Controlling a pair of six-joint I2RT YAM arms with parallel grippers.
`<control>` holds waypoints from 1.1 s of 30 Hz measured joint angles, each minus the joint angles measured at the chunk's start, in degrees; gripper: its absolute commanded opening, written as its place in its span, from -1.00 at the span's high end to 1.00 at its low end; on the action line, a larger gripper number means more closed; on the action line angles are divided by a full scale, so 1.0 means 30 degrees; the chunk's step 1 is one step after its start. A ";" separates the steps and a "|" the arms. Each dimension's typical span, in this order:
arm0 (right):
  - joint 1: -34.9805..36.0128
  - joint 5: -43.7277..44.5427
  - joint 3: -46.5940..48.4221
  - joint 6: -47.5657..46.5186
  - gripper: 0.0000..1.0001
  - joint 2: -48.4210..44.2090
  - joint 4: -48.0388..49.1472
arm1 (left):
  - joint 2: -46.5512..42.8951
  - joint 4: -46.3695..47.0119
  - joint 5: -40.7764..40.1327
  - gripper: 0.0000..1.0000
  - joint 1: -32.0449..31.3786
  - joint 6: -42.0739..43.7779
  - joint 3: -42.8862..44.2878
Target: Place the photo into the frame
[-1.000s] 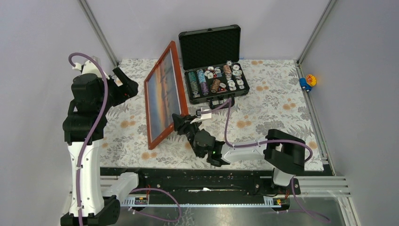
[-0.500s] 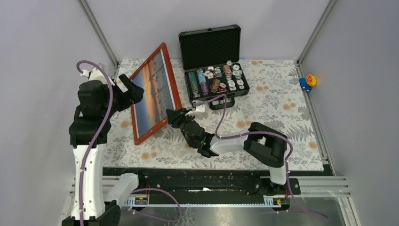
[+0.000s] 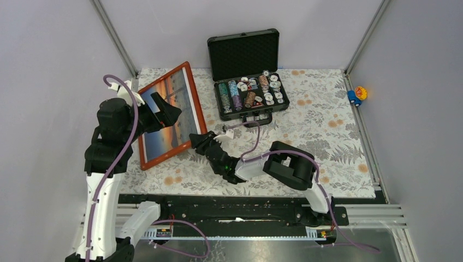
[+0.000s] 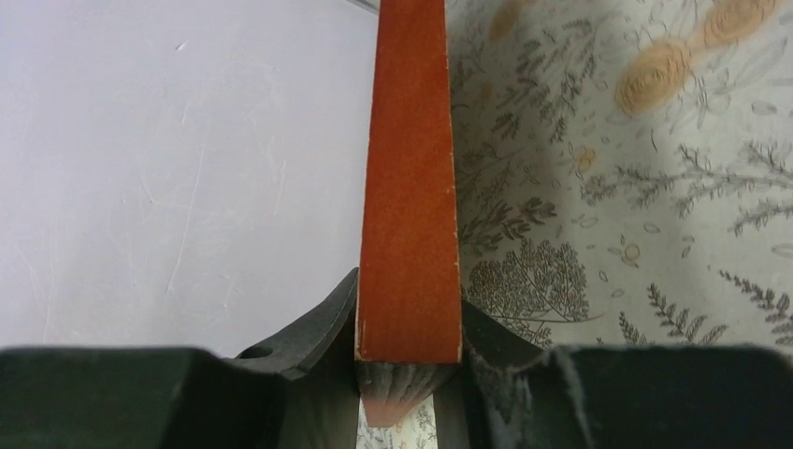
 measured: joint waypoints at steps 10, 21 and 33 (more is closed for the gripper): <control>-0.0058 -0.0233 -0.0182 0.3155 1.00 0.1719 0.1362 | -0.0437 0.0335 0.0525 -0.98 -0.0189 -0.0073 -0.0495; -0.0386 -0.1333 -0.0546 0.4918 -0.14 0.2120 0.0452 | -0.0597 0.0488 0.0743 -0.97 -0.0219 -0.0328 -0.0780; -0.0379 -0.2557 -0.0437 0.6003 -0.99 0.1625 -0.3075 | -0.0816 0.0495 0.0605 -0.97 -0.0233 -0.0568 -0.0780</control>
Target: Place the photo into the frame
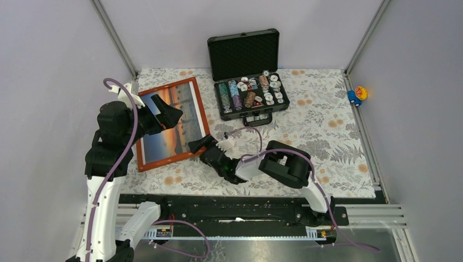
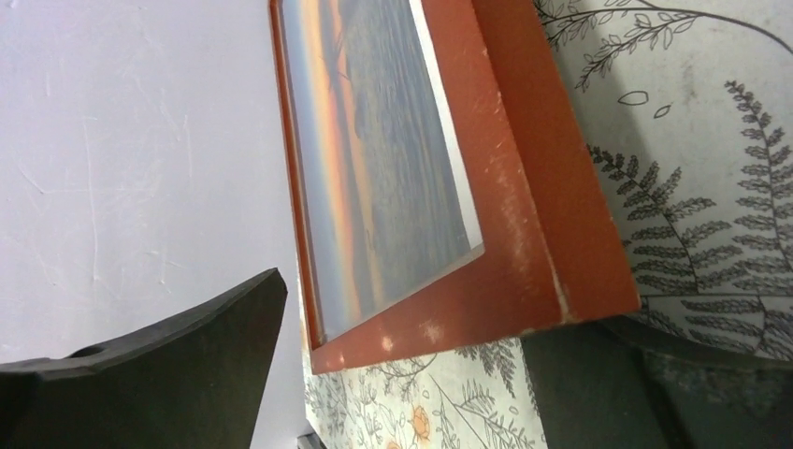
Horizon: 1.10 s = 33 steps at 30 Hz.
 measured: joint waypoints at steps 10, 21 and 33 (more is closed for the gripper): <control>0.0087 -0.2455 0.0087 -0.0933 -0.99 -0.3126 -0.7417 | 0.0255 -0.0007 -0.0648 -0.97 -0.0015 0.0015 -0.0007; 0.0138 -0.3067 -0.0933 -1.1373 -0.99 -1.2823 -1.5140 | 0.0991 0.1115 0.1086 -0.98 -0.0015 0.0036 -0.0036; 0.0138 0.2987 0.3985 -2.3737 -0.99 -2.3562 -2.1107 | 0.0080 0.4830 0.1260 -0.98 -0.0022 -0.0583 0.1960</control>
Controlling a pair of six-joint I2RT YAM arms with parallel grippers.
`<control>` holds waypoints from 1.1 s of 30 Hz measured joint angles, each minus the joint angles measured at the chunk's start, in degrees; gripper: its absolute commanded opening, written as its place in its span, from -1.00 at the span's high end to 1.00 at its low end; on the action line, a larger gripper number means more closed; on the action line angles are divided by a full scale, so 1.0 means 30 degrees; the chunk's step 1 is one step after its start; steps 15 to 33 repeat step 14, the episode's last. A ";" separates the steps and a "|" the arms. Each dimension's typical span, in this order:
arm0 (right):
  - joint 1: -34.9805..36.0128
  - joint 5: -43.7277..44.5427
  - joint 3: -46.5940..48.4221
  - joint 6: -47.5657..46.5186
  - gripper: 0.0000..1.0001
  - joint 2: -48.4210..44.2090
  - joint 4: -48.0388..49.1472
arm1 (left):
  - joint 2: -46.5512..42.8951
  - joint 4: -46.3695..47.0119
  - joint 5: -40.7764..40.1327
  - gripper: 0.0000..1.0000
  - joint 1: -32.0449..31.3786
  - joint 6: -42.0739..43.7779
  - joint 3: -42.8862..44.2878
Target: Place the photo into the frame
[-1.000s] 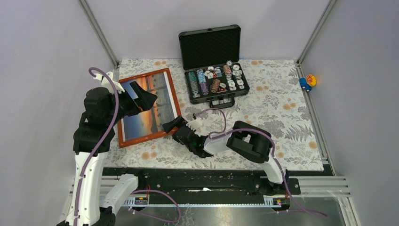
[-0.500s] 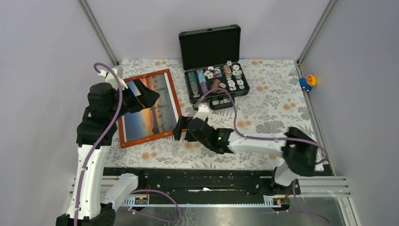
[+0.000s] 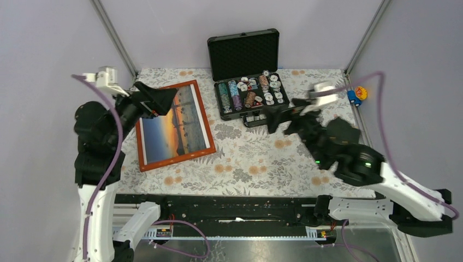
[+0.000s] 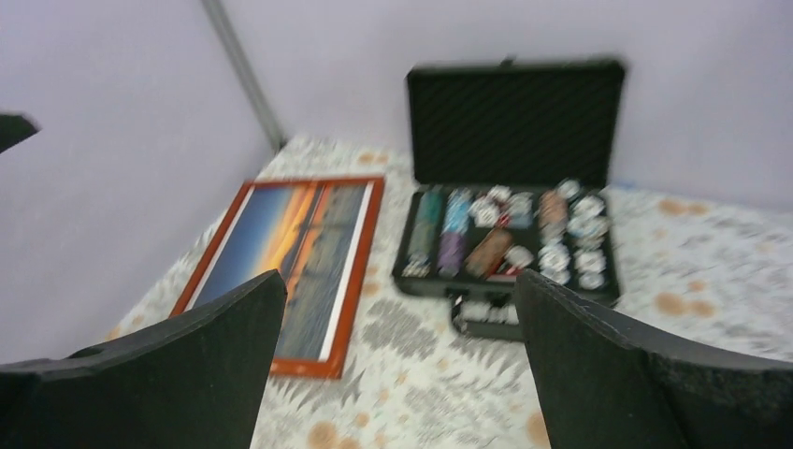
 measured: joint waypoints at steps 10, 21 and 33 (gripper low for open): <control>0.0000 0.2965 0.1552 -0.4415 -0.99 -0.3497 0.0015 | -0.1632 0.2346 -0.2106 -0.98 0.0000 0.0590 0.2069; 0.0000 0.3461 0.0437 -0.5180 -0.99 -0.3891 0.0590 | -0.1610 0.2506 -0.2492 -0.98 0.0000 0.0678 0.2091; 0.0000 0.3461 0.0437 -0.5180 -0.99 -0.3891 0.0590 | -0.1610 0.2506 -0.2492 -0.98 0.0000 0.0678 0.2091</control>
